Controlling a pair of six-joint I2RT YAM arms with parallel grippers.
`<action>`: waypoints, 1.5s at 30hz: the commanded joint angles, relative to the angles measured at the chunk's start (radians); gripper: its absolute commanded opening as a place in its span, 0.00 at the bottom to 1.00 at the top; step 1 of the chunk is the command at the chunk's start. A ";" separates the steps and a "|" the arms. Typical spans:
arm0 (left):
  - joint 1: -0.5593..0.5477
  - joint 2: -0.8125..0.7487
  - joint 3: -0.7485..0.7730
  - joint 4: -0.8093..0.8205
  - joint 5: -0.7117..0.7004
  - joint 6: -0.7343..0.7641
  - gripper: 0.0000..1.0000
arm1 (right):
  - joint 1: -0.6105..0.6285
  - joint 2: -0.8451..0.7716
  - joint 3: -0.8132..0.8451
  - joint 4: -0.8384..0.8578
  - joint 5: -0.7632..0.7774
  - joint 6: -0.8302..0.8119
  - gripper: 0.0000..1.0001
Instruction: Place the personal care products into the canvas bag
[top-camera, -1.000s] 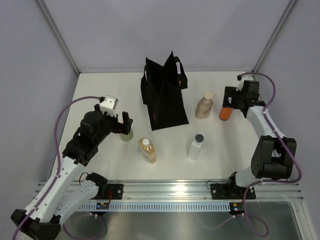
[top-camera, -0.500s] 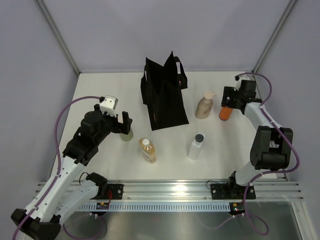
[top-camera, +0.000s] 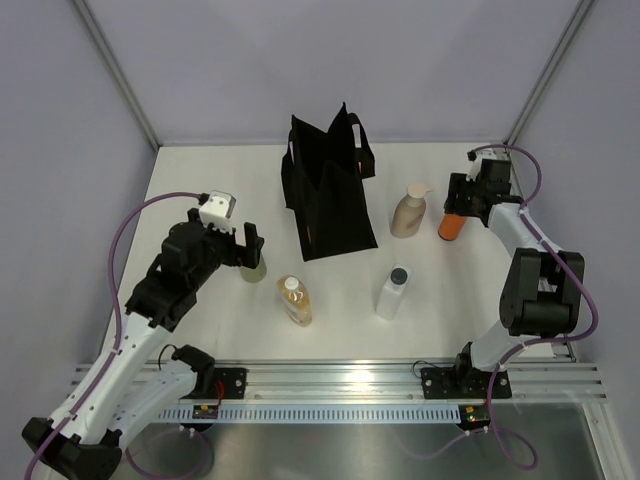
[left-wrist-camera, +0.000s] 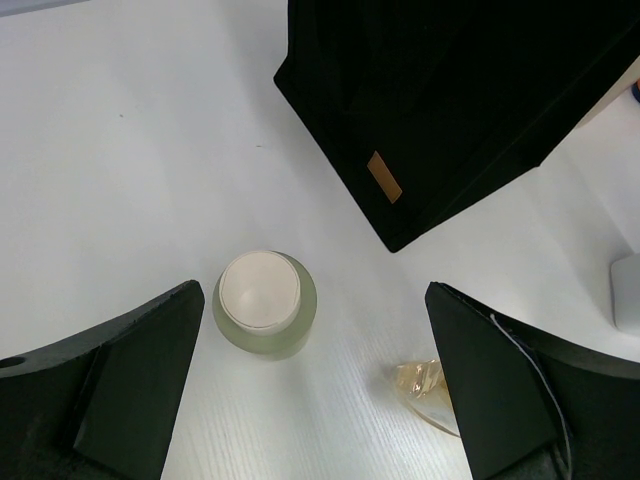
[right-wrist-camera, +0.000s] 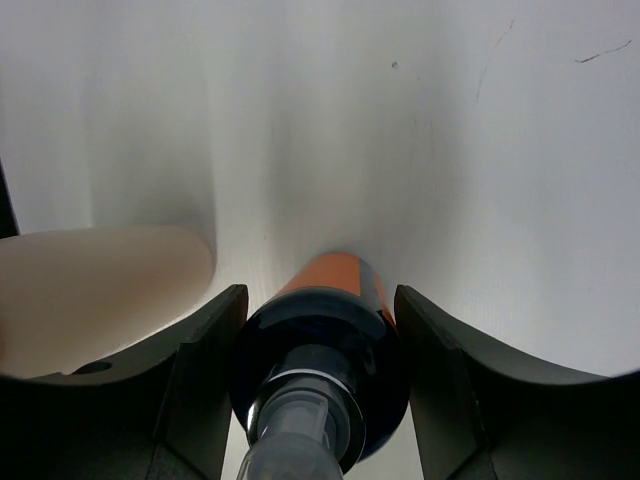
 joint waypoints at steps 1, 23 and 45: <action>0.003 -0.002 -0.002 0.023 -0.024 0.017 0.99 | 0.003 -0.062 0.055 -0.013 -0.030 -0.034 0.15; 0.003 -0.031 -0.028 0.058 -0.015 0.028 0.99 | 0.314 -0.085 0.957 -0.366 -0.274 -0.076 0.00; 0.003 -0.027 -0.033 0.057 -0.053 0.051 0.99 | 0.643 0.334 1.292 -0.295 -0.133 -0.160 0.00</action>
